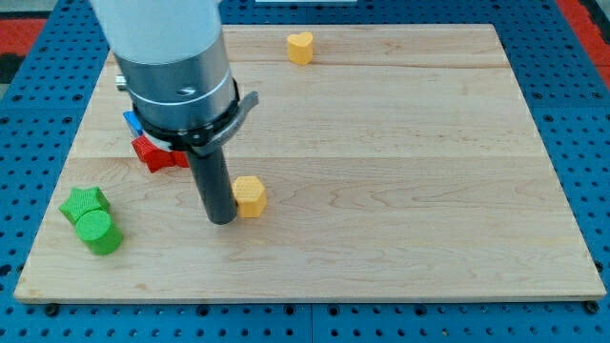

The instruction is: Move yellow hexagon close to the red circle

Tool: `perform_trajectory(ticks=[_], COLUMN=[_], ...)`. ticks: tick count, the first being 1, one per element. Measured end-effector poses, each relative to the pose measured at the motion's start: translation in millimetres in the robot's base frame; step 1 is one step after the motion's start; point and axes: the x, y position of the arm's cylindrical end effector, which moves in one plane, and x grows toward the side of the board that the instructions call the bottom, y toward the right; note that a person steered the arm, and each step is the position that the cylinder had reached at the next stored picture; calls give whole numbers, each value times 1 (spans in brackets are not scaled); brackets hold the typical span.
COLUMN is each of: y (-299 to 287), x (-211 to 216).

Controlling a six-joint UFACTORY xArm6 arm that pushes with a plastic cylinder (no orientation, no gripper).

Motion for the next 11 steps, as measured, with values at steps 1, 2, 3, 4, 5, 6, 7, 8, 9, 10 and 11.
perform_trajectory(ticks=[1, 2, 3, 4, 5, 6, 7, 8, 9, 10, 11], y=[25, 47, 51, 69, 98, 115, 118, 89, 45, -1, -18], x=[0, -1, -25, -46, -47, -56, -81, -69, -57, -57, -76])
